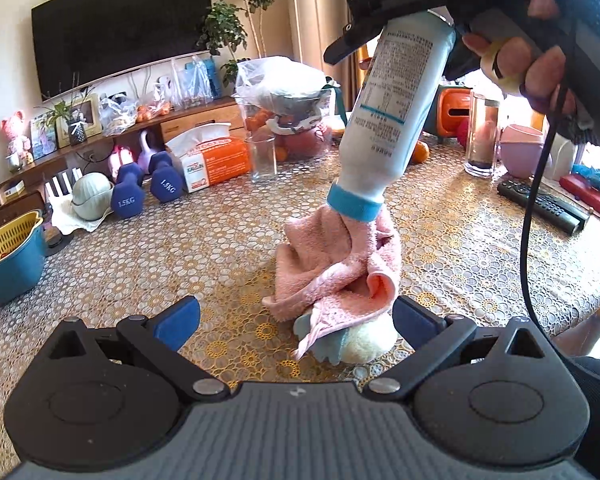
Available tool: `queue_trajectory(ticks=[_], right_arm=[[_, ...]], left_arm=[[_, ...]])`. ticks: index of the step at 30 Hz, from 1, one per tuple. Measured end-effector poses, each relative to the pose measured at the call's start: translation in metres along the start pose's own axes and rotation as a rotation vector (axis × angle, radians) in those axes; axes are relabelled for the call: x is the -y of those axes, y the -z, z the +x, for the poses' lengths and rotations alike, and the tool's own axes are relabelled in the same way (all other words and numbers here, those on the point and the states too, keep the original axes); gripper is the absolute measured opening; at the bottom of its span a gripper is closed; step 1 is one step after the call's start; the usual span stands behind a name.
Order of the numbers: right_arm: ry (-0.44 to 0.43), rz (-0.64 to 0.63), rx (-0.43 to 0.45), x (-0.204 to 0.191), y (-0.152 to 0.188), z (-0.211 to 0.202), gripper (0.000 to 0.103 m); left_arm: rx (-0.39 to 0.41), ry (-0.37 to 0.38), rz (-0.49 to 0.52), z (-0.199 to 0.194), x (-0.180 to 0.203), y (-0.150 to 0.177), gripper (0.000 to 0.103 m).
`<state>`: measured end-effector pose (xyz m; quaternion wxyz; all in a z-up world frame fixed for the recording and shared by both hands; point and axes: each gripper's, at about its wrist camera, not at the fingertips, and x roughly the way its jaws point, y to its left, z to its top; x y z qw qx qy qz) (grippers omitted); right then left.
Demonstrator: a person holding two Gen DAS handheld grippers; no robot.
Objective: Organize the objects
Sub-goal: 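Lift the white bottle off the table with the right gripper, then grasp the pink towel with the left gripper and lift it while the right gripper holds the bottle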
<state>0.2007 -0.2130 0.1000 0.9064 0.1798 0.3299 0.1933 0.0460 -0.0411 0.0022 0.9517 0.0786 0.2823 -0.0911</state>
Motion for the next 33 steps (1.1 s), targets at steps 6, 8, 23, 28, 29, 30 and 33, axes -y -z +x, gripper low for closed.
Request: queue_trajectory(ticks=[6,8,23,28,29,30,33], right_arm=[[0.145,-0.028,0.065,0.046,-0.018,-0.007,0.047],[0.188,-0.032,0.069,0.062,-0.017,0.001,0.047],[0.16,-0.083,0.081,0.115,0.035,0.006,0.047],[0.109,-0.077,0.105,0.123,0.061,-0.023,0.048],[0.1,-0.077,0.107,0.125,0.069,-0.029,0.048],[0.094,-0.08,0.105,0.127,0.076,-0.035,0.048],[0.072,-0.048,0.077,0.136,0.092,-0.046,0.049]], left_arm=[[-0.027,0.028,0.045,0.023,0.016,-0.01,0.103],[-0.035,0.029,0.069,0.031,0.023,-0.013,0.103],[-0.078,0.034,0.135,0.065,0.045,-0.021,0.103],[-0.077,0.026,0.15,0.07,0.048,-0.024,0.103],[-0.078,0.024,0.151,0.07,0.048,-0.024,0.103],[-0.08,0.023,0.155,0.071,0.049,-0.024,0.103],[-0.092,0.016,0.162,0.076,0.05,-0.023,0.103]])
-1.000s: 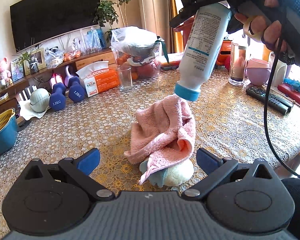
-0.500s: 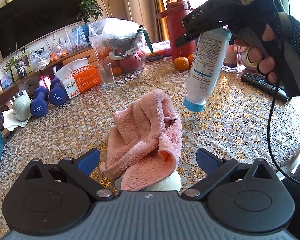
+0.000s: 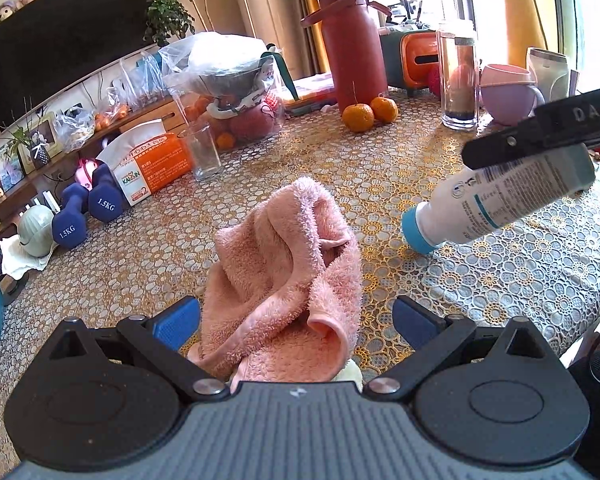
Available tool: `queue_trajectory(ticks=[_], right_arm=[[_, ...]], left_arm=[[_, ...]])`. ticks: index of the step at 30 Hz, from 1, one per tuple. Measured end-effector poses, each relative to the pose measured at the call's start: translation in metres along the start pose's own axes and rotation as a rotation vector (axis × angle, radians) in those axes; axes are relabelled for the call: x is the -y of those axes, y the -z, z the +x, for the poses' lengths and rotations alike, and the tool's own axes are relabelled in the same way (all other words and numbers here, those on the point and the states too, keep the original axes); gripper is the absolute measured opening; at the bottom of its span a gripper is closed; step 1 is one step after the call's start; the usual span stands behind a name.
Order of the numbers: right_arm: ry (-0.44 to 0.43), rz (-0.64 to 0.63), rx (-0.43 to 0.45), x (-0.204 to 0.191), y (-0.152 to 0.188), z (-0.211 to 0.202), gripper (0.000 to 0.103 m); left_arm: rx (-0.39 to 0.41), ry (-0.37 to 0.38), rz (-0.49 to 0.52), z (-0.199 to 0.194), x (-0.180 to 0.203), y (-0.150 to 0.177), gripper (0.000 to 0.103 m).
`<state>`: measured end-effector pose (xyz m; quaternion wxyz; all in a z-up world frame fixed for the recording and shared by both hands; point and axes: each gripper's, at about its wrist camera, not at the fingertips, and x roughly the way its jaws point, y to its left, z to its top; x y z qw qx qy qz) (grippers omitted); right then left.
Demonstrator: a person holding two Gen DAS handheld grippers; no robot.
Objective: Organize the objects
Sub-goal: 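Grasp the pink towel with the left gripper and lift it while the right gripper holds the bottle, then rub the bottle against the towel held by the left gripper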
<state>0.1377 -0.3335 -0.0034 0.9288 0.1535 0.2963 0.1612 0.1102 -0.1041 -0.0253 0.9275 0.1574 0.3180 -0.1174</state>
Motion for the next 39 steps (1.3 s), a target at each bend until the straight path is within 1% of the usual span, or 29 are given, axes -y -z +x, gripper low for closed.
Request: queue_trajectory(ticks=[2,4,8,10,11,14,17,18,19,20,22,24,25,26,27,28,29,32,34,37,39], right_arm=[[-0.012,0.014,-0.031,0.003,0.007,-0.004,0.048],[-0.022,0.003,-0.071,0.004,0.014,-0.004,0.048],[-0.022,-0.066,-0.168,0.002,0.033,0.002,0.047],[-0.019,-0.105,-0.181,-0.001,0.04,0.002,0.047],[-0.018,-0.117,-0.183,-0.002,0.041,0.002,0.047],[-0.018,-0.138,-0.2,-0.004,0.038,0.002,0.047],[-0.023,-0.161,-0.208,-0.004,0.038,0.001,0.047],[-0.024,-0.164,-0.207,-0.003,0.039,0.002,0.047],[-0.024,-0.168,-0.207,-0.004,0.039,0.002,0.047],[-0.022,-0.173,-0.207,-0.004,0.039,0.002,0.047],[-0.021,-0.186,-0.204,-0.006,0.039,0.002,0.047],[-0.018,-0.202,-0.201,-0.008,0.04,0.001,0.047],[-0.018,-0.203,-0.201,-0.008,0.041,0.002,0.047],[-0.019,-0.203,-0.201,-0.009,0.041,0.002,0.047],[-0.018,-0.206,-0.199,-0.01,0.041,0.003,0.047],[-0.017,-0.205,-0.199,-0.01,0.041,0.003,0.047],[-0.016,-0.202,-0.198,-0.01,0.041,0.003,0.047],[-0.016,-0.197,-0.195,-0.012,0.04,0.005,0.047],[-0.013,-0.203,-0.192,-0.015,0.041,0.006,0.047],[-0.014,-0.222,-0.191,-0.022,0.042,0.009,0.046],[-0.019,-0.23,-0.193,-0.026,0.042,0.012,0.046]], left_arm=[[-0.004,-0.002,0.005,0.002,0.001,-0.001,0.103],[-0.004,-0.003,0.009,0.003,0.002,-0.003,0.103],[-0.009,-0.009,0.022,0.008,0.001,-0.008,0.103],[-0.032,-0.004,0.024,0.017,-0.001,-0.012,0.103],[-0.046,0.001,0.023,0.022,-0.002,-0.014,0.103],[-0.104,-0.016,0.011,0.042,-0.008,-0.019,0.103],[-0.22,0.041,-0.041,0.067,-0.017,-0.019,0.103],[-0.248,0.051,-0.06,0.073,-0.02,-0.017,0.103],[-0.245,0.062,-0.086,0.075,-0.024,-0.016,0.103],[-0.246,0.057,-0.107,0.076,-0.027,-0.015,0.103],[-0.237,0.037,-0.133,0.076,-0.03,-0.015,0.097],[-0.241,0.067,-0.171,0.075,-0.036,-0.015,0.083],[-0.238,0.063,-0.171,0.073,-0.036,-0.015,0.078],[-0.231,0.06,-0.164,0.072,-0.036,-0.015,0.068],[-0.221,0.065,-0.162,0.07,-0.037,-0.015,0.053],[-0.213,0.061,-0.163,0.068,-0.037,-0.016,0.043],[-0.207,0.053,-0.17,0.066,-0.038,-0.017,0.03],[-0.181,0.045,-0.175,0.06,-0.041,-0.018,0.023],[-0.156,0.023,-0.141,0.05,-0.039,-0.018,0.022],[-0.114,0.029,-0.133,0.031,-0.04,-0.019,0.022],[-0.089,0.059,-0.144,0.016,-0.042,-0.022,0.022]])
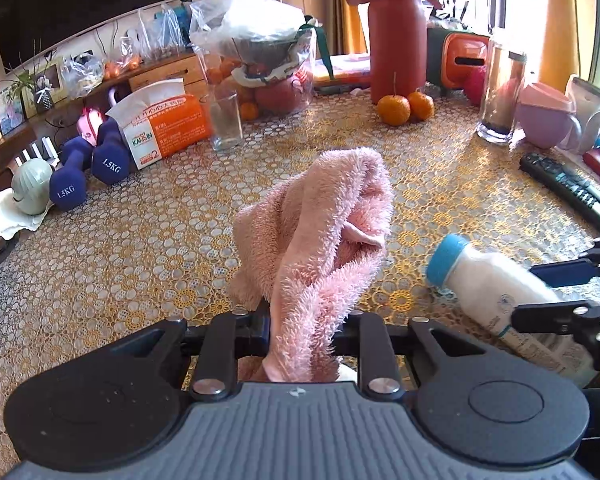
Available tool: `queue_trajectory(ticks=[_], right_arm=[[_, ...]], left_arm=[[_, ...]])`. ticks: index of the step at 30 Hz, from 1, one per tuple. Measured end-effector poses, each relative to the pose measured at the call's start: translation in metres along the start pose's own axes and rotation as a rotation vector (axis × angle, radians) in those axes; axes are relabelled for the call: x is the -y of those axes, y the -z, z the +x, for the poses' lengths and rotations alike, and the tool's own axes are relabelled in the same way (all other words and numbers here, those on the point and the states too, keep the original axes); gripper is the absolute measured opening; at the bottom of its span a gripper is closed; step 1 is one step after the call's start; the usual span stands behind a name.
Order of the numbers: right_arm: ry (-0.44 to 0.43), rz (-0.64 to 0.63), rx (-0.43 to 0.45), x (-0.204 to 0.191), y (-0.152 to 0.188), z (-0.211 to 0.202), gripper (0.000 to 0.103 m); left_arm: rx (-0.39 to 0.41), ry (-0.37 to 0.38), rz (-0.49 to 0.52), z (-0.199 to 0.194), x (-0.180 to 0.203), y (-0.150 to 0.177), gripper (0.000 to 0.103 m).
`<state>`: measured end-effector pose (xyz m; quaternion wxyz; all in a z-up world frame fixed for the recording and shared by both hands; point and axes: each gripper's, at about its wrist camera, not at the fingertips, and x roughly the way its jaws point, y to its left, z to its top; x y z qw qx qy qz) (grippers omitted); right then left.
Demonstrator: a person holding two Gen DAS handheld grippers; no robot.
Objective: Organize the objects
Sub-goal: 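Rub the bottle against the towel held by the left gripper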
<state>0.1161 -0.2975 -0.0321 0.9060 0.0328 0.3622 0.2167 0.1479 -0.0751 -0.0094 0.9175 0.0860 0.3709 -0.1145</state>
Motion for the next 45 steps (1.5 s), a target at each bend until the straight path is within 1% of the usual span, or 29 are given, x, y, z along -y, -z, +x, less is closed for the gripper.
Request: queue_trajectory(ticks=[4,7,9,14,16,17,21,23,25,28,30,34,38,45], right_arm=[[-0.004,-0.04,0.005,-0.01,-0.001,0.005,0.046],[-0.003,-0.079,0.01,-0.018,-0.003,0.009,0.046],[-0.024,-0.103,0.015,-0.023,-0.003,0.009,0.046],[-0.035,-0.206,0.015,-0.041,0.0,0.011,0.046],[-0.048,-0.235,0.017,-0.046,0.001,0.011,0.046],[-0.051,-0.253,0.017,-0.049,0.002,0.011,0.046],[-0.059,-0.316,0.016,-0.055,0.006,0.01,0.046],[-0.062,-0.337,0.015,-0.056,0.008,0.01,0.046],[-0.066,-0.346,0.016,-0.057,0.009,0.009,0.046],[-0.074,-0.356,0.016,-0.056,0.01,0.008,0.046],[-0.08,-0.351,0.012,-0.055,0.009,0.009,0.046],[-0.09,-0.349,-0.001,-0.052,0.004,0.011,0.046],[-0.097,-0.348,-0.032,-0.052,-0.001,0.013,0.047],[-0.1,-0.369,-0.092,-0.055,-0.011,0.022,0.048]], left_arm=[[0.046,0.094,0.036,-0.037,0.007,-0.005,0.022],[0.061,0.169,0.073,-0.06,0.017,-0.007,0.022],[0.063,0.196,0.097,-0.068,0.025,-0.008,0.022],[0.017,0.265,0.12,-0.064,0.039,-0.011,0.022],[-0.021,0.302,0.155,-0.057,0.048,-0.01,0.022],[-0.039,0.308,0.172,-0.053,0.052,-0.009,0.022],[-0.092,0.281,0.225,-0.034,0.062,-0.004,0.022],[-0.106,0.265,0.213,-0.027,0.059,-0.003,0.021],[-0.119,0.233,0.205,-0.02,0.055,-0.003,0.021],[-0.131,0.209,0.167,-0.015,0.042,-0.002,0.021],[-0.131,0.173,0.146,-0.012,0.033,-0.001,0.021],[-0.145,0.139,0.073,-0.003,0.012,0.002,0.021],[-0.156,0.128,0.023,0.003,-0.003,0.006,0.021],[-0.171,0.131,-0.014,0.02,-0.01,0.01,0.02]])
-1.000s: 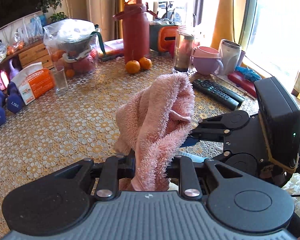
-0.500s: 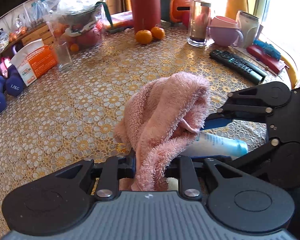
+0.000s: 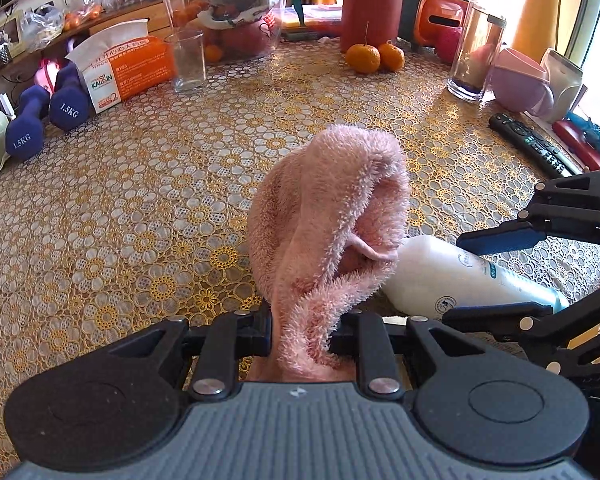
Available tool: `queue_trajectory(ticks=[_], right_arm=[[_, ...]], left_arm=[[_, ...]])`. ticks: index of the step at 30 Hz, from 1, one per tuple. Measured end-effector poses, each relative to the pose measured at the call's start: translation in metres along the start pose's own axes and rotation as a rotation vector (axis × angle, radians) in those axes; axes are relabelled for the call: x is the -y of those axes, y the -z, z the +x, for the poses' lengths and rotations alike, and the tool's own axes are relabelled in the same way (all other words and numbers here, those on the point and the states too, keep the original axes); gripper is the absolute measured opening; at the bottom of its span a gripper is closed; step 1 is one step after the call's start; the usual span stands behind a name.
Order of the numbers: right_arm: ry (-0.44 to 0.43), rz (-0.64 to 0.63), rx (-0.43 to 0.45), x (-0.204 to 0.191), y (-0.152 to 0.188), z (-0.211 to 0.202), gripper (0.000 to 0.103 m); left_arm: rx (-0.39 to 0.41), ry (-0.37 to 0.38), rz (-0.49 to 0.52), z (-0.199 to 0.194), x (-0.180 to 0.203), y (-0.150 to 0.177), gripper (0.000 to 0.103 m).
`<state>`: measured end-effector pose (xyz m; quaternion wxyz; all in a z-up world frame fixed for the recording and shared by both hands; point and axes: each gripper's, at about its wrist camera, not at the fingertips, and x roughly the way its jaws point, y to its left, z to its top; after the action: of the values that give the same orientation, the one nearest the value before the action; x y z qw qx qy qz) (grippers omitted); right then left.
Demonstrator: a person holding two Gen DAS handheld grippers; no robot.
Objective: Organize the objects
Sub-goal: 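Rub the bottle against the towel held by the left gripper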
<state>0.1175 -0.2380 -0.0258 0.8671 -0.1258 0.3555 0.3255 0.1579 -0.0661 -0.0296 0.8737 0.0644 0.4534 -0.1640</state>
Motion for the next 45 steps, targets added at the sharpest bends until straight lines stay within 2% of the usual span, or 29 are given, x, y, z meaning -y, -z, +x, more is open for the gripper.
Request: queue_trajectory(ticks=[8,13,15,21,24,28,32,37,43,45], right_arm=[[-0.012,0.005,-0.067,0.006,-0.016,0.021,0.051],[-0.02,0.019,-0.161,0.009,-0.026,0.041,0.049],[-0.023,0.03,-0.168,0.01,-0.027,0.042,0.049],[0.036,0.024,-0.073,0.003,-0.026,0.024,0.049],[0.054,0.016,0.023,-0.002,-0.028,0.01,0.049],[0.098,0.006,0.173,-0.011,-0.027,-0.005,0.049],[0.15,-0.013,0.292,-0.015,-0.025,-0.008,0.049],[0.182,0.002,0.355,-0.016,-0.028,-0.004,0.049],[0.178,0.01,0.386,-0.013,-0.021,-0.01,0.049],[0.173,0.014,0.395,-0.011,-0.015,-0.015,0.049]], left_arm=[[0.002,0.02,-0.012,0.01,-0.005,-0.002,0.021],[0.03,0.026,-0.046,0.0,-0.01,-0.001,0.021],[0.048,0.023,-0.052,-0.009,-0.012,0.0,0.021],[0.109,0.042,-0.077,-0.041,-0.016,-0.005,0.021],[0.163,0.024,-0.085,-0.062,-0.017,-0.009,0.021],[0.223,0.037,-0.106,-0.091,-0.02,-0.019,0.021],[0.282,0.043,-0.074,-0.117,-0.01,-0.033,0.021],[0.333,0.069,-0.007,-0.139,0.013,-0.051,0.021],[0.269,0.109,0.059,-0.115,0.049,-0.06,0.021],[0.279,0.132,0.068,-0.112,0.056,-0.06,0.021]])
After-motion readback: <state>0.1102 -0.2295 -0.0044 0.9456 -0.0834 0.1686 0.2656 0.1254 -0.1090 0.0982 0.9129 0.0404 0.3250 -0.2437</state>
